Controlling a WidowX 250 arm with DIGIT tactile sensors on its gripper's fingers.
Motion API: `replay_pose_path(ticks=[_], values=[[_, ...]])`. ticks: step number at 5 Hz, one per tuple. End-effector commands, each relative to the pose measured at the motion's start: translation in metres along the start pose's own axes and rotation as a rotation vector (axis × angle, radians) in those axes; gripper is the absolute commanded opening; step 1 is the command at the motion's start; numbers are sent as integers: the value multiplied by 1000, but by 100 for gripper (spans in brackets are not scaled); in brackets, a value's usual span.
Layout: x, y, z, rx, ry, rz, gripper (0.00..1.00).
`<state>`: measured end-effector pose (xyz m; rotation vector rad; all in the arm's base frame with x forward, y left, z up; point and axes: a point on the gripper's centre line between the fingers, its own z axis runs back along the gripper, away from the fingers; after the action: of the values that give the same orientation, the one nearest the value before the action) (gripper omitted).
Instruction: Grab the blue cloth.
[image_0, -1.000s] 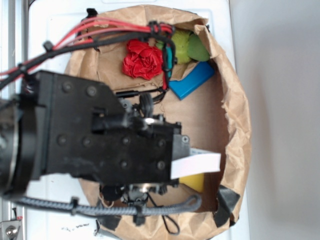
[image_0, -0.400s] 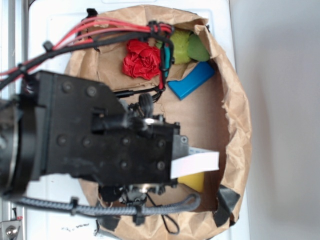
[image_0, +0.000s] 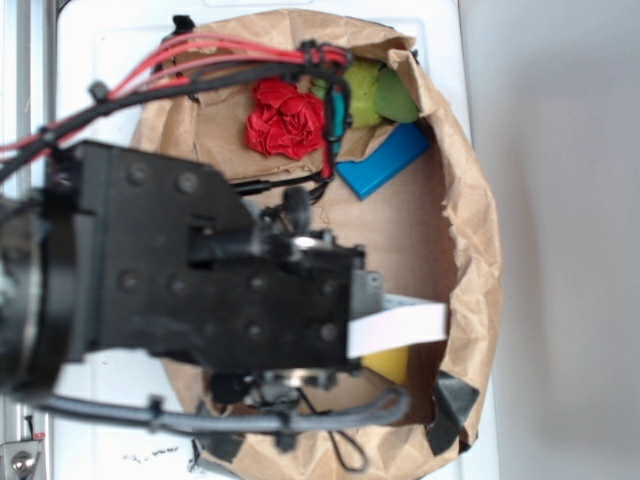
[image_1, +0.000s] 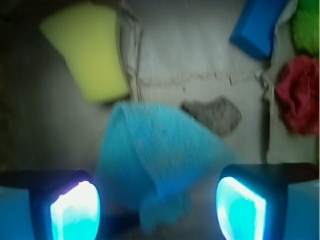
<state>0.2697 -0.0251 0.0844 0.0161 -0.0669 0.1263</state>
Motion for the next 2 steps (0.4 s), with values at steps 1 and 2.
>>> replay_pose_path(ticks=[1,2], values=[[26,-3,0,-9,-22,36,100],[21,-6,-17,36,-12,5,100]])
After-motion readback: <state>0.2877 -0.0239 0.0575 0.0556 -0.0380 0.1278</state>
